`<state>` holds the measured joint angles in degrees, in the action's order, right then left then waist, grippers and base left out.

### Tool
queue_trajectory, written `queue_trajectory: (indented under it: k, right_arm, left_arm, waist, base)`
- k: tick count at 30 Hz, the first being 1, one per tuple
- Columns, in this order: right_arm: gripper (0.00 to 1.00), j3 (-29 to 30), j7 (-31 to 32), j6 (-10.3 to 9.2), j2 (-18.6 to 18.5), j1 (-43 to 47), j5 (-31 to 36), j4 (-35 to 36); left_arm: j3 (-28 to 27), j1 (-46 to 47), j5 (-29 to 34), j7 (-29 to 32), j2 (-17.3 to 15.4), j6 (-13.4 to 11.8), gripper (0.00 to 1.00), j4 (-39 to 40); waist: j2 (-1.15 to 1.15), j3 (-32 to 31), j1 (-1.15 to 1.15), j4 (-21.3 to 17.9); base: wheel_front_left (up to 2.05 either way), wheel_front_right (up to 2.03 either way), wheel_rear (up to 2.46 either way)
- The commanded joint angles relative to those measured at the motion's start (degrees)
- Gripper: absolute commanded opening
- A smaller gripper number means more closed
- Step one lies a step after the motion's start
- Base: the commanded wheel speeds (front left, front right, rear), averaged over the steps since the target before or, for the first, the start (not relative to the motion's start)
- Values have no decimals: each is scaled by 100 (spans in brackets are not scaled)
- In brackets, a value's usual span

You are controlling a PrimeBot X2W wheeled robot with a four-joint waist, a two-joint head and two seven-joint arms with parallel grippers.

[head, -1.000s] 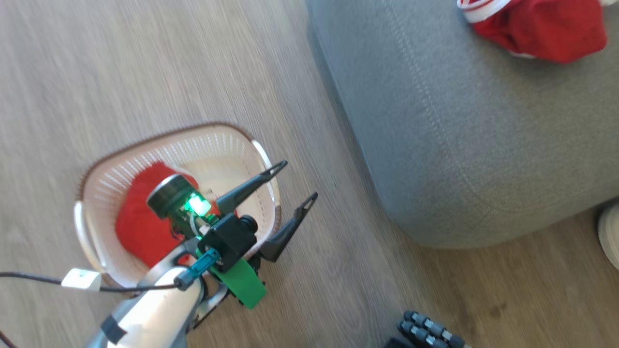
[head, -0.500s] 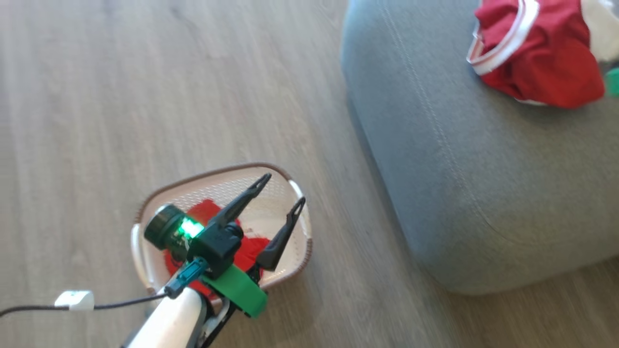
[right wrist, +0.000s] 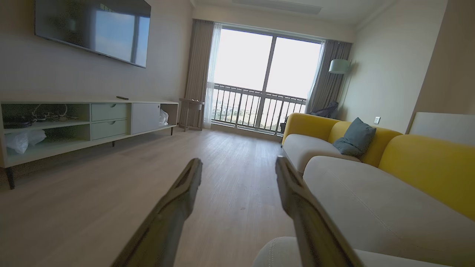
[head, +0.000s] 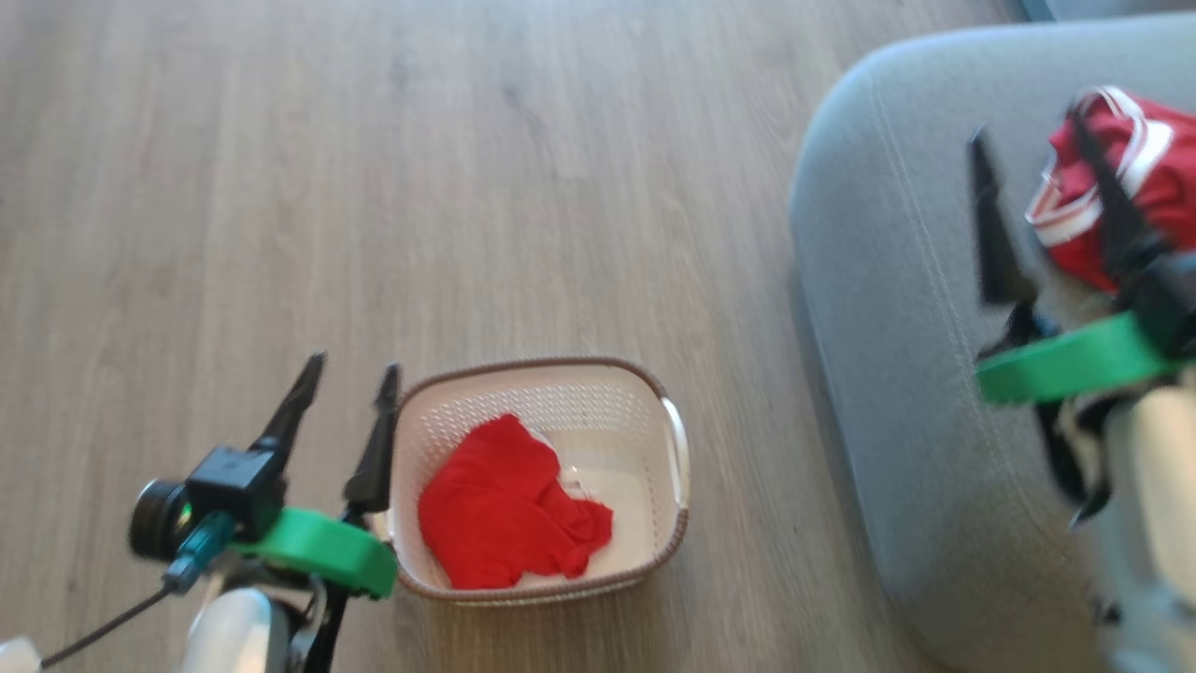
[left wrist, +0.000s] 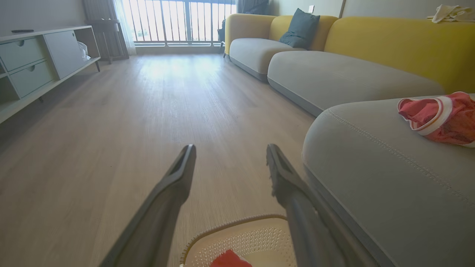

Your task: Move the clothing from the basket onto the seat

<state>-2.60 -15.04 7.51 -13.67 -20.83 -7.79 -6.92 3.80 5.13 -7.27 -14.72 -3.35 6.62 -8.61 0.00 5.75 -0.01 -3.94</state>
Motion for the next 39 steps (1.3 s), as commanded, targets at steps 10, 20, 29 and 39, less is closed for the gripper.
queue_trajectory:
  k: [10, 20, 29, 39]
  right_arm:
    - [100, -79, 4, -2, 465, 1126, -118, -326]
    - [100, -51, 4, -2, 805, 1695, 311, -681]
    - [100, -199, 4, -2, 880, 1778, 544, -875]
    - [100, -199, 4, -2, 874, 1708, 590, -882]
  left_arm:
    - [-397, -191, -245, -28, 45, -475, 100, 61]
    - [-180, -507, -133, -28, 46, -613, 100, -199]
    - [-78, -556, -142, -28, 46, -675, 100, -264]
    - [-69, -547, -125, -28, 46, -681, 100, -265]
  waist:
    - [0, -487, 1, 543]
    - [0, -567, 1, 626]
    - [0, -552, 1, 560]
    - [0, -513, 1, 544]
  base:
    - [0, 0, 0]
    - [0, 0, 0]
    - [0, 0, 0]
    - [0, 0, 0]
